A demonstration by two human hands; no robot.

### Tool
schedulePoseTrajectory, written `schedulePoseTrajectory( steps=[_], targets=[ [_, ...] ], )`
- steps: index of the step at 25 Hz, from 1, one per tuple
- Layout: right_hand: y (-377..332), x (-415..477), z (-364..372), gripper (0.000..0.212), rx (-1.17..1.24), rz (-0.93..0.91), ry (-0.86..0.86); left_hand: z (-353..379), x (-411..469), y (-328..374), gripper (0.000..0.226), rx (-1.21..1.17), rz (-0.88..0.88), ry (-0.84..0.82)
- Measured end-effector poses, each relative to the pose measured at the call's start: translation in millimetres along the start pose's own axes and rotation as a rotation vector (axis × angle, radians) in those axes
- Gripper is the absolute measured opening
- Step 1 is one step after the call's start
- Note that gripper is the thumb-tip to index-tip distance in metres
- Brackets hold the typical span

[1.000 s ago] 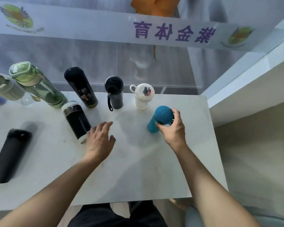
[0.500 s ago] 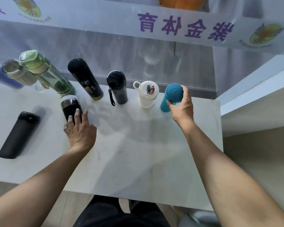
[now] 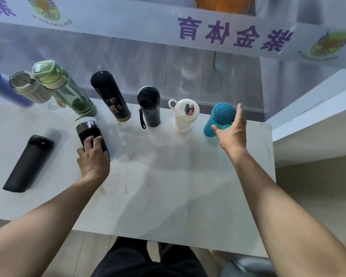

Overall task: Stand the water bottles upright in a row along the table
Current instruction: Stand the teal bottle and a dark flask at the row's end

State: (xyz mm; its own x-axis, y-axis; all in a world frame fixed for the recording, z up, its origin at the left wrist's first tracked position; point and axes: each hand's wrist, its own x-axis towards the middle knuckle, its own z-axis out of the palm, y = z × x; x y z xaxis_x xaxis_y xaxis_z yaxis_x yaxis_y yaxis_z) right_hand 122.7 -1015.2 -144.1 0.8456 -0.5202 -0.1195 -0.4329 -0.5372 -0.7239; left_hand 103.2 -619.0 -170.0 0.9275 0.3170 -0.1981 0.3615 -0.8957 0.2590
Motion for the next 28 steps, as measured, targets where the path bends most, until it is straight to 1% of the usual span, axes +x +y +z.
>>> schedulePoseTrajectory(
  steps=[1, 3, 6, 7, 9, 10, 12, 13, 15, 17, 19, 21, 24, 25, 28],
  targets=[
    [-2.2, -7.4, -2.1, 0.112, -0.034, 0.022, 0.035, -0.9, 4.3, -3.0, 0.060, -0.026, -0.025, 0.008],
    [-4.8, -31.2, -4.4, 0.112, -0.095, 0.024, 0.126, -1.3, 15.1, -9.9, 0.069, -0.091, -0.091, 0.009],
    [-8.5, -84.5, 5.5, 0.097, -0.070, -0.027, 0.223, 1.0, 32.2, -25.5, 0.081, -0.190, -0.226, -0.071],
    [-11.7, -104.0, 12.4, 0.093, -0.044, -0.029, 0.219, 2.2, 36.9, -30.0, 0.082, -0.261, -0.302, -0.115],
    [-21.5, -140.4, 30.7, 0.086, -0.003, -0.005, 0.155, 3.5, 43.3, -36.1, 0.075, -0.443, -0.473, -0.211],
    [-28.6, -157.1, 41.7, 0.084, 0.005, 0.014, 0.106, 3.0, 46.0, -39.9, 0.069, -0.533, -0.522, -0.255],
    [-42.9, -183.0, 61.8, 0.078, -0.004, 0.033, 0.005, 2.8, 48.8, -47.5, 0.060, -0.683, -0.533, -0.319],
    [-50.0, -192.9, 71.2, 0.075, -0.012, 0.030, -0.042, 1.8, 46.6, -52.5, 0.058, -0.732, -0.508, -0.349],
    [-65.4, -207.8, 86.9, 0.071, -0.013, 0.017, -0.128, -1.3, 31.1, -63.9, 0.058, -0.773, -0.397, -0.403],
    [-82.6, -216.7, 98.3, 0.069, 0.000, -0.004, -0.208, -3.8, 4.9, -74.8, 0.065, -0.771, -0.253, -0.438],
    [-100.1, -222.8, 107.3, 0.071, 0.016, -0.027, -0.292, -5.3, -22.6, -81.4, 0.073, -0.768, -0.116, -0.479],
    [-116.5, -227.2, 113.3, 0.077, 0.046, -0.042, -0.338, -7.2, -45.3, -80.7, 0.072, -0.791, 0.020, -0.545],
    [-130.4, -227.1, 112.0, 0.091, 0.166, 0.001, -0.326, -8.9, -67.9, -67.7, 0.069, -0.771, 0.177, -0.601],
    [-129.8, -226.5, 107.4, 0.091, 0.208, 0.025, -0.298, -9.2, -74.5, -62.5, 0.070, -0.735, 0.232, -0.612],
    [-115.0, -225.0, 84.9, 0.079, 0.277, 0.106, -0.223, -7.5, -88.9, -46.3, 0.072, -0.602, 0.373, -0.600]
  ],
)
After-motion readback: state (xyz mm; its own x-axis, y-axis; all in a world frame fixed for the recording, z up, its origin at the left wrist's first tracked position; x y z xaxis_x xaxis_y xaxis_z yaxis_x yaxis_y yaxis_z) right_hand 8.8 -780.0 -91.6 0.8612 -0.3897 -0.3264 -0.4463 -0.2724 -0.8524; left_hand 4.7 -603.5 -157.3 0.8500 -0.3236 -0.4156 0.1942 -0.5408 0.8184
